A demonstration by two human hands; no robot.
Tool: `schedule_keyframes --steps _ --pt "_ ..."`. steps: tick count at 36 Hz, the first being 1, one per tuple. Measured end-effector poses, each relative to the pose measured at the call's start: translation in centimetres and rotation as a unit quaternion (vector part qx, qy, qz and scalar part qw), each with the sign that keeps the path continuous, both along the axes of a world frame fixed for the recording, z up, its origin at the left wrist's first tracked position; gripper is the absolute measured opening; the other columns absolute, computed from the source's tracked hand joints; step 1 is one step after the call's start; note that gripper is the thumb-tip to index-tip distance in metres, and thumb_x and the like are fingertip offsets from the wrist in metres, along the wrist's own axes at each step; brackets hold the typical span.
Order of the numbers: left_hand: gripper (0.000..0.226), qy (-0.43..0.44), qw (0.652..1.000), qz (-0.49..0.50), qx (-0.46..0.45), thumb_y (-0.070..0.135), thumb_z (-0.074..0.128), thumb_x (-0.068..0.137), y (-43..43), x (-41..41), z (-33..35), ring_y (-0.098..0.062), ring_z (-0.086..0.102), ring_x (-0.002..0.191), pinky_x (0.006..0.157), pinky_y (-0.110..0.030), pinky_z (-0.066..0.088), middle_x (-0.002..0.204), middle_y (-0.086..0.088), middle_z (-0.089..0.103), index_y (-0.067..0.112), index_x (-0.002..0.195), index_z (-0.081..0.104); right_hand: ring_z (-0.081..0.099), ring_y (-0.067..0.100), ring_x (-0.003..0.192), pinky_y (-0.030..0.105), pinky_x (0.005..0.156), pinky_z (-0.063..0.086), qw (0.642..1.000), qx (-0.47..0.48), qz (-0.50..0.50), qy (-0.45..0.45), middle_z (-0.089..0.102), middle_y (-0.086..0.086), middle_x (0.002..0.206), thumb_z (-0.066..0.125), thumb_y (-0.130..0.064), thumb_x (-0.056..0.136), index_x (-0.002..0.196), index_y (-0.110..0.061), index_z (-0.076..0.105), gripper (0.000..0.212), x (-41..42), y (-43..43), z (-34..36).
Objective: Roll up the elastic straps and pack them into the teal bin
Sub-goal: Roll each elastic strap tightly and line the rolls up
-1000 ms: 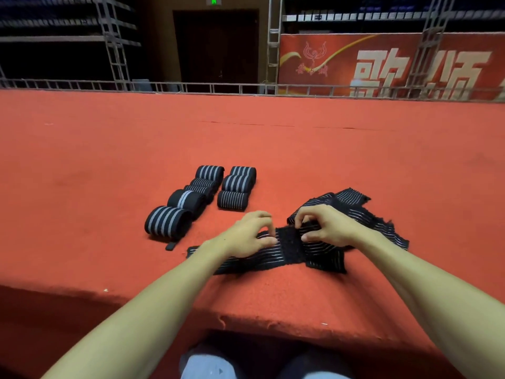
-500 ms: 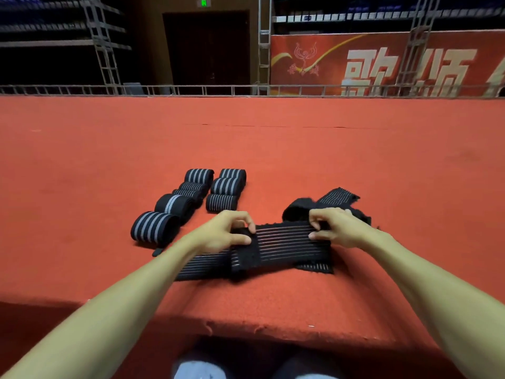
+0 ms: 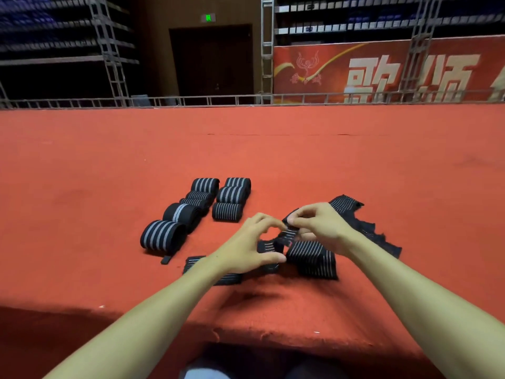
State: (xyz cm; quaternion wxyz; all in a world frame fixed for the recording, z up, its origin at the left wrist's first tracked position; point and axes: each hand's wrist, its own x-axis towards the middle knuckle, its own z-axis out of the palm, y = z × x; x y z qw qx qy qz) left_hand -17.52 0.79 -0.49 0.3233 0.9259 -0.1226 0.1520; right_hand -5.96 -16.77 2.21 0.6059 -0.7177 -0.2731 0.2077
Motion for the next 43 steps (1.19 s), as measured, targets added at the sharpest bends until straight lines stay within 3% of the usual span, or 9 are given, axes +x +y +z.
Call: schedule_keyframes --steps 8,12,15,17,21,29,35,38,43 --pt "0.039 -0.087 0.972 0.093 -0.200 -0.006 0.056 0.092 -2.1 1.4 -0.7 -0.014 0.063 0.081 0.077 -0.031 0.052 0.091 0.003 0.064 0.030 0.099 0.043 0.069 0.024 0.070 0.029 0.061 0.058 0.988 0.066 -0.006 0.142 0.071 0.018 0.088 0.063 -0.008 0.095 0.104 0.002 0.068 0.015 -1.2 -0.9 0.0" --pt "0.039 -0.102 0.944 0.128 -0.285 -0.009 0.055 0.093 -2.2 1.6 0.0 -0.012 0.050 0.068 0.064 -0.025 0.045 0.080 -0.004 0.049 0.024 0.092 0.034 0.057 0.008 0.070 0.023 0.060 0.050 0.996 0.050 -0.050 -0.061 0.061 -0.002 0.083 0.066 -0.011 0.094 0.102 -0.019 0.066 0.012 -1.6 -1.2 -0.6" --pt "0.038 -0.115 0.937 0.124 -0.305 -0.009 0.055 0.092 -2.4 1.9 0.9 -0.005 0.040 0.060 0.057 -0.021 0.036 0.073 0.003 0.040 0.023 0.088 0.034 0.059 0.014 0.087 0.028 0.074 0.050 0.986 0.102 -0.045 -0.127 0.061 0.001 0.104 0.070 -0.012 0.089 0.105 -0.031 0.054 0.029 -2.0 -1.3 -0.6" --pt "0.037 -0.121 0.939 0.119 -0.299 -0.008 0.056 0.092 -2.5 2.1 1.6 -0.006 0.037 0.061 0.057 -0.023 0.032 0.072 0.006 0.038 0.022 0.083 0.036 0.060 0.016 0.093 0.032 0.079 0.049 0.980 0.112 -0.012 -0.162 0.062 0.002 0.111 0.072 -0.014 0.086 0.102 -0.030 0.054 0.029 -2.3 -1.5 -0.5" --pt "0.032 -0.122 0.944 0.110 -0.285 -0.008 0.053 0.091 -3.0 2.2 3.2 -0.004 0.041 0.059 0.058 -0.022 0.034 0.070 0.003 0.048 0.020 0.076 0.046 0.060 0.000 0.082 0.016 0.079 0.043 0.962 0.068 -0.016 -0.265 0.068 -0.014 0.087 0.074 -0.004 0.084 0.087 -0.020 0.067 0.017 -2.5 -1.8 0.2" --pt "0.037 -0.050 0.960 0.004 -0.277 0.013 0.064 0.091 -4.7 1.7 4.4 -0.016 0.064 0.100 0.086 -0.033 0.056 0.111 0.003 0.061 0.035 0.118 0.053 0.068 0.003 0.096 0.023 0.088 0.052 0.942 0.125 -0.100 -0.293 0.073 -0.012 0.099 0.078 -0.002 0.079 0.098 -0.022 0.074 0.028 -1.4 -3.3 3.1" --pt "0.083 -0.031 0.989 -0.045 -0.136 -0.005 0.064 0.087 -6.2 1.6 3.7 0.011 0.046 0.126 0.106 -0.018 0.039 0.144 0.037 0.034 0.044 0.143 0.026 0.069 0.011 0.099 0.036 0.088 0.058 0.928 0.141 -0.120 -0.323 0.071 -0.012 0.105 0.076 0.001 0.080 0.102 -0.032 0.069 0.039 -0.3 -5.3 6.4" --pt "0.098 -0.041 0.996 -0.031 -0.079 -0.003 0.062 0.088 -6.9 1.8 3.8 0.003 0.034 0.141 0.118 -0.026 0.029 0.146 0.049 0.018 0.059 0.145 0.012 0.069 0.010 0.100 0.039 0.093 0.055 0.916 0.132 -0.143 -0.352 0.071 -0.012 0.101 0.076 0.001 0.080 0.102 -0.024 0.071 0.034 0.2 -6.5 7.8" --pt "0.092 -0.013 0.999 -0.024 -0.045 -0.004 0.058 0.091 -8.7 2.5 3.8 -0.011 0.048 0.133 0.110 -0.029 0.040 0.152 0.014 0.041 0.056 0.147 0.016 0.062 0.002 0.105 0.035 0.101 0.050 0.893 0.146 -0.195 -0.378 0.068 -0.012 0.105 0.079 -0.002 0.078 0.108 -0.024 0.069 0.039 1.5 -9.4 10.4"
